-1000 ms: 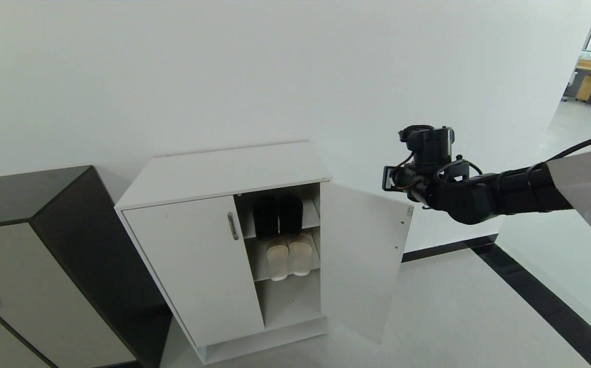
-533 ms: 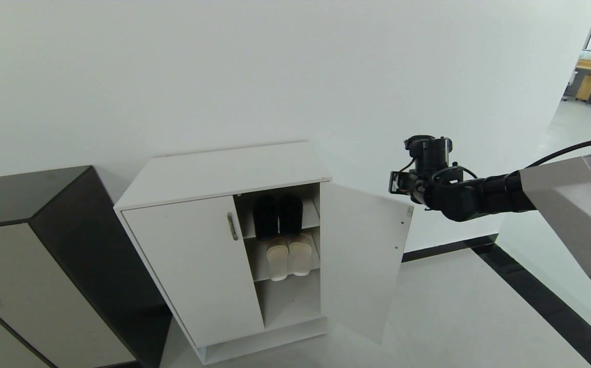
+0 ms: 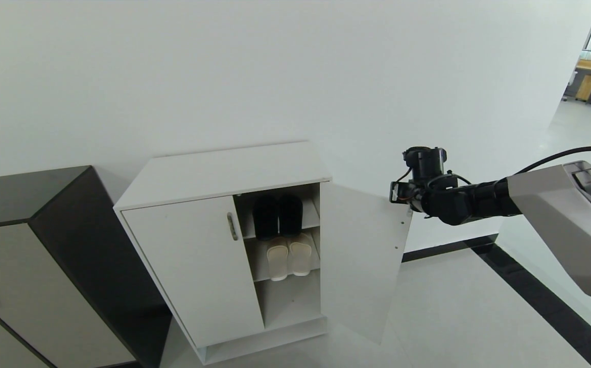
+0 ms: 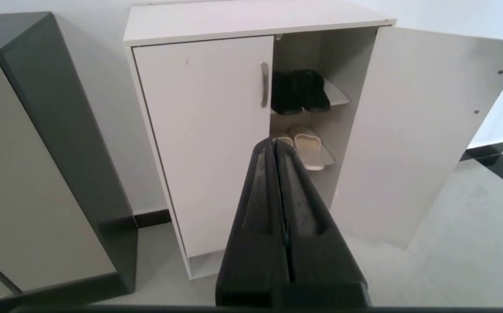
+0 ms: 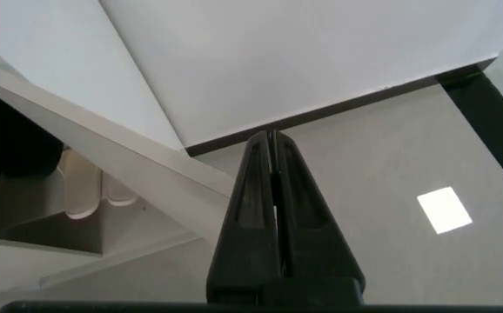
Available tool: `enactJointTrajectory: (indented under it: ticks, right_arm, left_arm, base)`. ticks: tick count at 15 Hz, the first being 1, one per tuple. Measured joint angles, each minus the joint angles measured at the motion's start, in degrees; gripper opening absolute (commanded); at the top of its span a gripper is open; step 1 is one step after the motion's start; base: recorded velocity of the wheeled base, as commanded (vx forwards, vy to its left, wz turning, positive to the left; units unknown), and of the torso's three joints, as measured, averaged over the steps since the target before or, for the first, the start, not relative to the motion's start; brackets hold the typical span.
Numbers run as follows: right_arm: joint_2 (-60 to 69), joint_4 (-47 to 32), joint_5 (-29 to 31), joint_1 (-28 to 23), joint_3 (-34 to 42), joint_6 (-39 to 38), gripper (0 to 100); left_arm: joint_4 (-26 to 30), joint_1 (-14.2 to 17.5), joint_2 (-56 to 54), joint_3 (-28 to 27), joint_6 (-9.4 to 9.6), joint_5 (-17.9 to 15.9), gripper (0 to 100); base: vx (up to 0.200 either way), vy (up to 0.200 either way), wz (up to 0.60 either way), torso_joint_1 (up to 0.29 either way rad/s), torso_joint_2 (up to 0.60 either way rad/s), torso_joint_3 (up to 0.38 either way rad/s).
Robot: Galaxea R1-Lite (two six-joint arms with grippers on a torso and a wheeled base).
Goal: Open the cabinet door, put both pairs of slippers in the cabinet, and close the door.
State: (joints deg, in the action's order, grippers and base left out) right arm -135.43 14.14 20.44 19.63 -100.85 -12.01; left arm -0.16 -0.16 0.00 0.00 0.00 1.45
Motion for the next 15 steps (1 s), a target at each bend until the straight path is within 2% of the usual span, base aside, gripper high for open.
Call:
enactJointTrajectory:
  ticks: [15]
  right_arm:
    - [-1.97,-0.11,-1.01,0.27,0.39,-0.28,0]
  left_arm:
    - [0.0,0.0,0.0,0.0,0.0,-0.04,0]
  base:
    - [0.0,0.0,0.0,0.0,0.0,0.0]
